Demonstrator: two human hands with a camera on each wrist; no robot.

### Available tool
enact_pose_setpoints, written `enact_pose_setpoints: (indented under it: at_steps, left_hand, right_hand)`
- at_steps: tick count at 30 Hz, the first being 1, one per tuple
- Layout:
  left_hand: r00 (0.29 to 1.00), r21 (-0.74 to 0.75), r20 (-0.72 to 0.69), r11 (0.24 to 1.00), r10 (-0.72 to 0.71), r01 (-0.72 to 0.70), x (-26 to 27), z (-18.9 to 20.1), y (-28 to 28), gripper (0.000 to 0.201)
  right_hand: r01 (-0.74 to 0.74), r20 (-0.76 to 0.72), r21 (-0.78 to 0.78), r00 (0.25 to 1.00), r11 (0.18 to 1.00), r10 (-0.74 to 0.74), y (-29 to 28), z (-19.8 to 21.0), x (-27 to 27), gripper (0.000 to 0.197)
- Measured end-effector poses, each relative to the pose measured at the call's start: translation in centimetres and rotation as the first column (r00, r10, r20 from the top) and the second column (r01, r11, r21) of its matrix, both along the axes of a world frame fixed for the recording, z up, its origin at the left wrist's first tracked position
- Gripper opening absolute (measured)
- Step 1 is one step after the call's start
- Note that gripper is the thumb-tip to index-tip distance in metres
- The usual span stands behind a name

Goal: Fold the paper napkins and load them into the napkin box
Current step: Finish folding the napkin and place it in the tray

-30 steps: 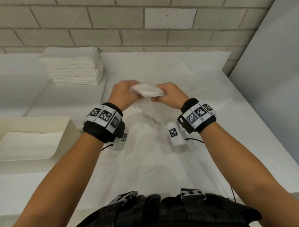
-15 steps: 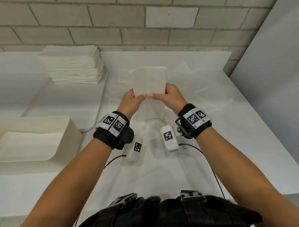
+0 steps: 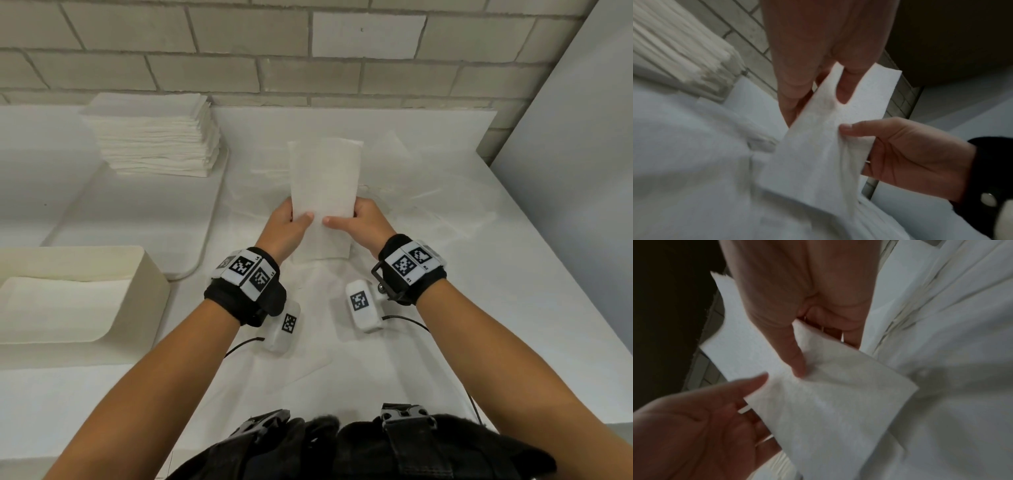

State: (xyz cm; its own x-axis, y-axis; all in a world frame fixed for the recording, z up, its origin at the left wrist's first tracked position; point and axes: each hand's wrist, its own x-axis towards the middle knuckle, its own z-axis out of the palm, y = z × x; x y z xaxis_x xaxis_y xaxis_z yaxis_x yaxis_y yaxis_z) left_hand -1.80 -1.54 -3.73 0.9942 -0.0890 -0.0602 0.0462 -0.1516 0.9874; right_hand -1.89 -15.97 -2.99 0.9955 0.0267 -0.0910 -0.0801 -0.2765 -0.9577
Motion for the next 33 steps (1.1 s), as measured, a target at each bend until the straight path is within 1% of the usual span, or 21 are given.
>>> enact_pose_setpoints:
  at_steps: [2, 4, 6, 7, 9, 10, 11, 12, 14, 16, 17, 18, 21, 23, 25, 26, 28, 30, 31, 33]
  left_hand:
    - [0.981, -0.026, 0.160, 0.994, 0.107, -0.104, 0.3, 1.7, 0.6, 0.049]
    - [0.923, -0.053, 0.344, 0.984, 0.175, -0.167, 0.6, 4.1, 1.8, 0.059]
    - [0.867, -0.001, 0.465, 0.980, 0.178, -0.200, 0.9, 6.6, 3.0, 0.060]
    - [0.863, 0.069, 0.482, 0.975, 0.152, -0.210, 1.1, 7.7, 3.5, 0.056]
    - [0.881, 0.258, 0.467, 0.940, 0.081, -0.224, 1.4, 9.3, 4.4, 0.040]
    - [0.889, 0.313, 0.452, 0.920, 0.075, -0.236, 1.3, 9.7, 4.8, 0.031]
    - [0.894, 0.310, 0.437, 0.915, 0.103, -0.257, 1.3, 9.9, 5.2, 0.022]
    - [0.897, 0.269, 0.413, 0.919, 0.159, -0.287, 1.2, 10.0, 5.8, 0.017]
    - [0.896, 0.092, 0.306, 0.927, 0.321, -0.363, 0.7, 10.0, 7.4, 0.021]
    - [0.879, -0.081, 0.181, 0.897, 0.442, -0.434, -0.2, 10.3, 9.2, 0.021]
    - [0.869, -0.114, 0.137, 0.879, 0.475, -0.463, -0.6, 10.3, 10.3, 0.019]
    - [0.862, -0.112, 0.108, 0.868, 0.495, -0.484, -1.0, 10.4, 11.2, 0.017]
    - [0.833, -0.010, 0.073, 0.836, 0.548, -0.549, -2.1, 10.6, 13.7, 0.011]
    - [0.809, 0.060, 0.051, 0.807, 0.586, -0.588, -2.6, 10.8, 15.2, 0.012]
    - [0.798, 0.148, 0.045, 0.786, 0.600, -0.600, -3.3, 11.0, 16.9, 0.004]
    - [0.794, 0.197, 0.050, 0.774, 0.605, -0.602, -3.6, 11.1, 17.8, 0.003]
    - [0.794, 0.292, 0.069, 0.749, 0.604, -0.595, -4.0, 11.1, 19.6, 0.007]
    - [0.809, 0.349, 0.061, 0.746, 0.585, -0.566, -4.2, 11.3, 21.3, 0.008]
    - [0.823, 0.385, 0.045, 0.750, 0.567, -0.538, -4.2, 11.3, 21.9, 0.011]
    - [0.845, 0.469, 0.032, 0.739, 0.534, -0.484, -4.0, 11.2, 24.2, 0.026]
  right_hand:
    - [-0.047, 0.029, -0.071, 0.998, 0.996, 0.050, 0.0, 1.1, 0.5, 0.034]
    - [-0.110, 0.058, -0.179, 0.991, 0.978, 0.122, 0.1, 2.6, 1.1, 0.027]
    - [-0.167, 0.083, -0.317, 0.976, 0.934, 0.203, 0.4, 4.0, 1.6, 0.019]
    - [-0.194, 0.085, -0.371, 0.967, 0.908, 0.241, 0.6, 4.5, 1.9, 0.016]
    - [-0.244, 0.069, -0.426, 0.951, 0.871, 0.300, 1.1, 5.1, 2.5, 0.021]
    - [-0.262, 0.059, -0.433, 0.947, 0.863, 0.317, 1.3, 5.3, 2.8, 0.025]
    - [-0.275, 0.053, -0.423, 0.944, 0.863, 0.326, 1.5, 5.4, 3.0, 0.027]
    - [-0.289, 0.049, -0.392, 0.941, 0.873, 0.334, 1.6, 5.5, 3.1, 0.027]
    - [-0.327, 0.039, -0.285, 0.935, 0.901, 0.352, 1.6, 5.7, 3.2, 0.023]
    - [-0.354, 0.027, -0.167, 0.931, 0.920, 0.363, 1.6, 6.0, 3.1, 0.018]
    - [-0.362, 0.023, -0.105, 0.930, 0.926, 0.366, 1.7, 6.2, 3.1, 0.017]
    - [-0.361, 0.023, -0.044, 0.932, 0.931, 0.363, 2.0, 6.4, 3.1, 0.017]
    - [-0.357, 0.041, 0.096, 0.934, 0.929, 0.354, 3.6, 7.3, 3.5, 0.019]
    - [-0.365, 0.060, 0.124, 0.931, 0.923, 0.360, 5.2, 7.9, 3.5, 0.018]
    - [-0.378, 0.076, 0.103, 0.925, 0.920, 0.372, 7.1, 8.4, 3.2, 0.017]
    - [-0.386, 0.085, 0.082, 0.921, 0.919, 0.380, 8.0, 8.6, 2.9, 0.016]
    - [-0.405, 0.098, 0.046, 0.912, 0.913, 0.399, 10.0, 8.9, 2.3, 0.017]
    - [-0.410, 0.103, 0.021, 0.908, 0.912, 0.406, 11.9, 9.1, 1.6, 0.021]
    - [-0.412, 0.101, 0.007, 0.907, 0.911, 0.410, 12.4, 9.2, 1.3, 0.023]
    - [-0.398, 0.097, -0.017, 0.912, 0.917, 0.398, 14.4, 9.3, 0.4, 0.024]
